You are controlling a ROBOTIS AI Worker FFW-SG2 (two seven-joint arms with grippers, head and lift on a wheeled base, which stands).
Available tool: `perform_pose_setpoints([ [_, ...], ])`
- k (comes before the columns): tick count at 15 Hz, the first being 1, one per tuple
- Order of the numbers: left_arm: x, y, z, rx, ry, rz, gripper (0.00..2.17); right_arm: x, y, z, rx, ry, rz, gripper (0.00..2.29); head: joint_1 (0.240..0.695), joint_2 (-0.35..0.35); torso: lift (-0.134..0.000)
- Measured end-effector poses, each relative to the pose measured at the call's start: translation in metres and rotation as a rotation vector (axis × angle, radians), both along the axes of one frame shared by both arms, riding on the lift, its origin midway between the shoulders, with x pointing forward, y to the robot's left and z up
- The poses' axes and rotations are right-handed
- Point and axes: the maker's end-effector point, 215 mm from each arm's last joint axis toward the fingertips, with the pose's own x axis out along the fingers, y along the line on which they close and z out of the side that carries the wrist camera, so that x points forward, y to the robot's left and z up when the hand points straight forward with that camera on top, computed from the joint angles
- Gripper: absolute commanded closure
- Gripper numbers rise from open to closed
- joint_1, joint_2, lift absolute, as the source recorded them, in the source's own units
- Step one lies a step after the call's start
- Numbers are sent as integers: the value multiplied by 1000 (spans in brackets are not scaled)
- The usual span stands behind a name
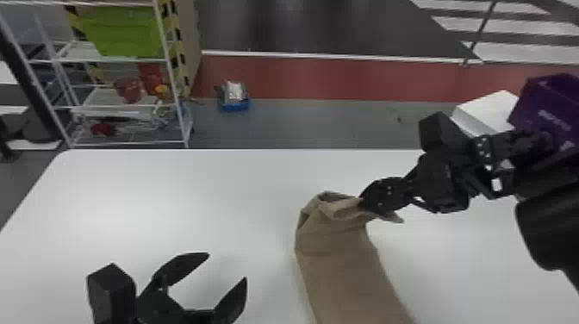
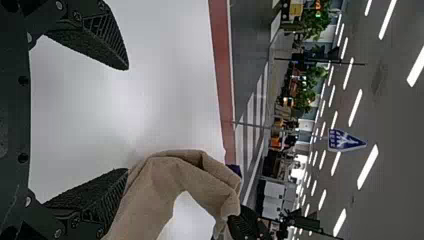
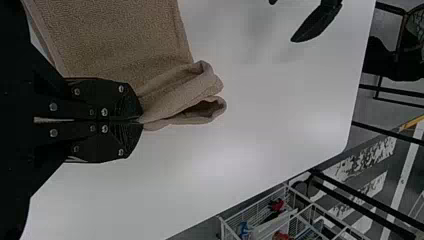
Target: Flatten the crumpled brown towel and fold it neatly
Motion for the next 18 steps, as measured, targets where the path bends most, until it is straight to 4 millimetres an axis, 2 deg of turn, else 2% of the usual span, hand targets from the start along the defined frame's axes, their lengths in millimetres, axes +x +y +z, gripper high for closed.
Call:
perform_pose_setpoints([
  [3,9,-35,-11,33,0,-11,178,-8,10,20,54,-10,8,1423,695,-134,-124],
  [7,4,-76,-22,50,24,-72,178,-23,27,35,86,-25,34,1420,695,-174,-124],
  [13,9,-93,-21,69,12,-40,181,-25,36,39,101,-30,49,1420,695,-184,-124],
  [18,8,-115,-11,61,-8,-69,181,-32,40,41,105,-32,58,1420,695,-210,-124],
])
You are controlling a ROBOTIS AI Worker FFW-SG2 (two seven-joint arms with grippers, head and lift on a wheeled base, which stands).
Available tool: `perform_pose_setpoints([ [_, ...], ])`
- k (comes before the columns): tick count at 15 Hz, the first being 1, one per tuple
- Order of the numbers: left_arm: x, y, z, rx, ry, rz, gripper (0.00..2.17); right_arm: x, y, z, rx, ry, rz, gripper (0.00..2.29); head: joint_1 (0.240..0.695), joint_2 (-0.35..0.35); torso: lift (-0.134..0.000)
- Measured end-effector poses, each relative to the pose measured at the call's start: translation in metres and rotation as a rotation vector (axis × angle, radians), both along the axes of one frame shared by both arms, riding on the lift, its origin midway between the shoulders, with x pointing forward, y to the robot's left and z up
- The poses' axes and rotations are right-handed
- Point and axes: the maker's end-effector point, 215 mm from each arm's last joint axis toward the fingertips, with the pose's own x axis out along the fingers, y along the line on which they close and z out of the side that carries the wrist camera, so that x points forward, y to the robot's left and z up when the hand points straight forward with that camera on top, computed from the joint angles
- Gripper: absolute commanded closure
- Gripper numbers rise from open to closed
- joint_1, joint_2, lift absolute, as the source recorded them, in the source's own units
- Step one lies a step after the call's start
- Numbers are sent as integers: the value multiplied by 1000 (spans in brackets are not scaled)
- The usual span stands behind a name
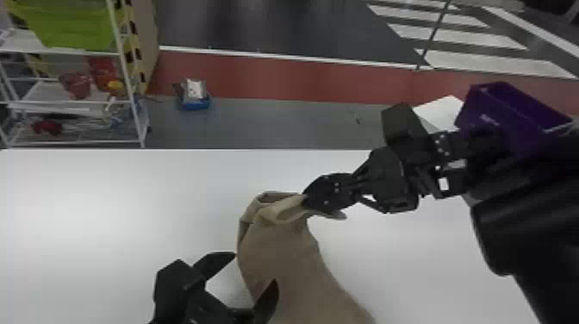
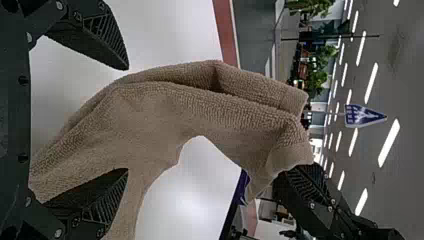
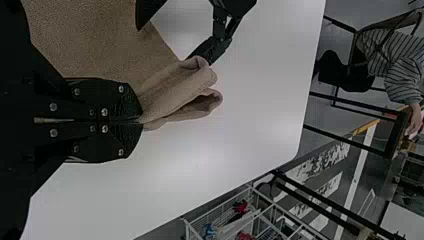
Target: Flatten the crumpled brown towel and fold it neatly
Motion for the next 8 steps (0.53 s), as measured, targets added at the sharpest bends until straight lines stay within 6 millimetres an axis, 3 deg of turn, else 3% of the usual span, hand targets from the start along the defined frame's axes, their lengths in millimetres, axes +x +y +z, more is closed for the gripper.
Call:
perform_pose_setpoints([
  [8,20,5,-16,85,-25,44,181,-14,-5,16,33,-13,-7,1420,695,-206,-124],
])
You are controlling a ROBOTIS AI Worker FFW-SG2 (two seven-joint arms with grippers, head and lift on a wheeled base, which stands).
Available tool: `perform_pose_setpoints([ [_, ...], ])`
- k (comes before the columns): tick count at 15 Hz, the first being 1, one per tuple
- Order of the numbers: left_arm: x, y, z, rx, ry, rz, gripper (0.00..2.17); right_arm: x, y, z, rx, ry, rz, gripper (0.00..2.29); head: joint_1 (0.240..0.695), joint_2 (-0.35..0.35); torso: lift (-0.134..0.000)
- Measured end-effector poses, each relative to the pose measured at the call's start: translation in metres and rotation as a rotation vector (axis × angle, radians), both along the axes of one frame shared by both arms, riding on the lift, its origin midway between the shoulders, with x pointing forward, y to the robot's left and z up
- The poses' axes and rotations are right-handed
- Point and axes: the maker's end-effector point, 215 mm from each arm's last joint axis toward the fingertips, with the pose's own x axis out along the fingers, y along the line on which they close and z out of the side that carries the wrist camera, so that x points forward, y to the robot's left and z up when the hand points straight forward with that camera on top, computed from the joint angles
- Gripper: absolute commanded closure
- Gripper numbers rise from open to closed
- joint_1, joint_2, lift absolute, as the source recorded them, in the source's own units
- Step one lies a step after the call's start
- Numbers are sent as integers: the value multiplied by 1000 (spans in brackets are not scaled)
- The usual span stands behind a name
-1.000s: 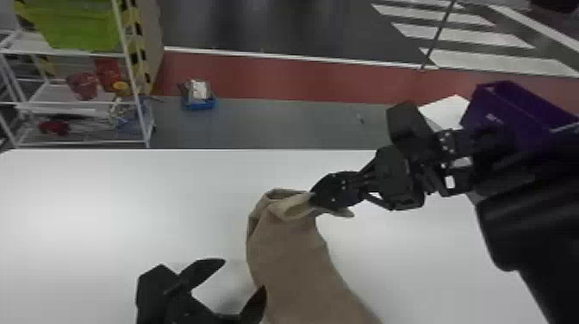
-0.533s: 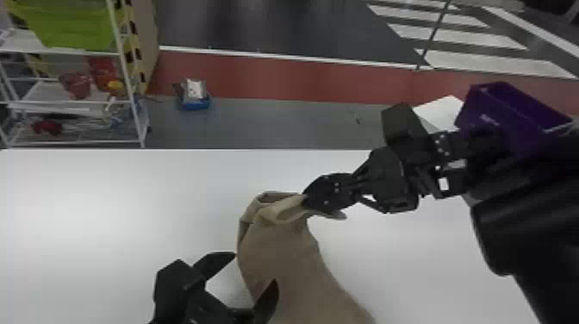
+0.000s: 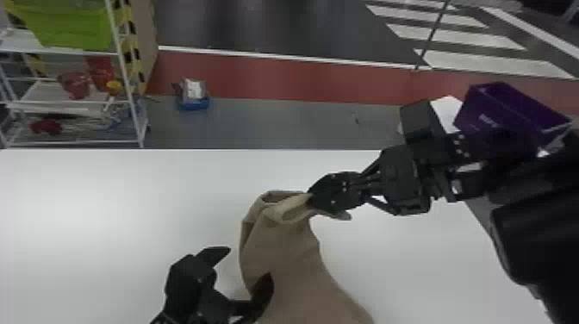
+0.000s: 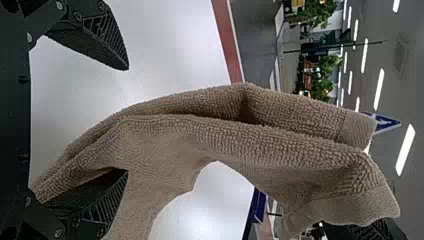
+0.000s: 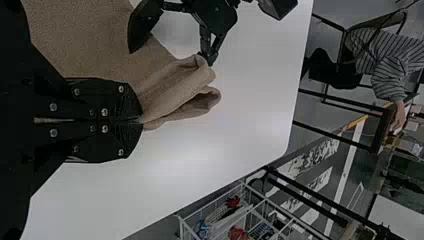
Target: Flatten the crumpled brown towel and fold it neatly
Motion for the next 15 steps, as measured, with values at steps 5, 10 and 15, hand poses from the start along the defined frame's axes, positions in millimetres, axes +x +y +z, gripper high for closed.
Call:
perform_pose_setpoints([
  [5,6,8,4,7,-13,18,181,-23,-11,-17,-31,21,9,1420,695,-217,-124],
  [10,12,3,3,12,-16,10,181,-44,-13,-20,-49,20,30,1420,695,-227,-124],
  [15,14,-1,-4,25,-9,8,181,-49,-6,-10,-31,13,42,1420,695,-231,-124],
])
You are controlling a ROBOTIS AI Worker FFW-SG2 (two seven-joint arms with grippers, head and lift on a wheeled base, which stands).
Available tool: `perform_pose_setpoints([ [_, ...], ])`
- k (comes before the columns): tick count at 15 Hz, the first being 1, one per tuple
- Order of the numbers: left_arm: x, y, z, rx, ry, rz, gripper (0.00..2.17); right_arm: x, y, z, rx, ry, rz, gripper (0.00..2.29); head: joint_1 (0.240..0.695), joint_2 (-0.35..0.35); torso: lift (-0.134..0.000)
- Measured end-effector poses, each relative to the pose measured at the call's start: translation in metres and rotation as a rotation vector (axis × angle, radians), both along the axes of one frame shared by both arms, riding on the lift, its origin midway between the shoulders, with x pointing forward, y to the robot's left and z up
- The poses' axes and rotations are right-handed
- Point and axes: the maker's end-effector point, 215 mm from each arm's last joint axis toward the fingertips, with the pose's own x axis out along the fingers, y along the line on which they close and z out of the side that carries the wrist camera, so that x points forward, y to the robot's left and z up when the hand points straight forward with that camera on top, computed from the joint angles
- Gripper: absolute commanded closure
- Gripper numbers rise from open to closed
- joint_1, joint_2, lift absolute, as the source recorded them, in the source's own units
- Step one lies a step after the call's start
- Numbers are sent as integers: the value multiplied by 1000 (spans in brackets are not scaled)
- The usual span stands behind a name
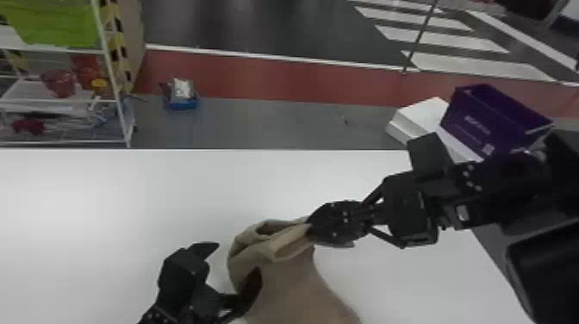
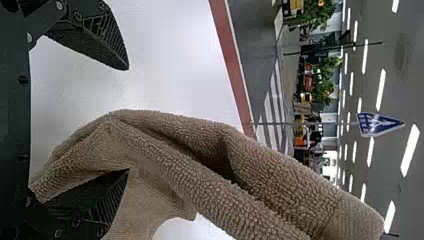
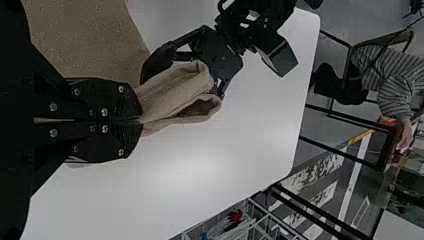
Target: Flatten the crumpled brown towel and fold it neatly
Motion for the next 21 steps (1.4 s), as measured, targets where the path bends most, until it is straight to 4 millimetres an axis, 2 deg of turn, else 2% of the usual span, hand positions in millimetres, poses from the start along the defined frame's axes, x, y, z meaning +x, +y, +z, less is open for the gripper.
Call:
perform_pose_setpoints([
  [3,7,3,2,6,-8,9,181,-16,-2,-3,-24,8,12,1420,695,-229,-124],
  [5,10,5,3,7,-14,11,181,-28,-7,-17,-55,37,13,1420,695,-235,-124],
  [7,11,5,4,7,-18,13,181,-40,-13,-41,-99,70,23,1420,695,-245,-124],
  [9,10,5,3,6,-19,14,181,-45,-19,-54,-130,85,33,1420,695,-257,-124],
  [16,4,6,3,0,-24,16,181,-50,-26,-61,-169,94,47,1420,695,-272,-124],
  [21,-4,5,8,-18,-50,12,181,-72,-41,-82,-245,141,67,1420,695,-304,-124],
])
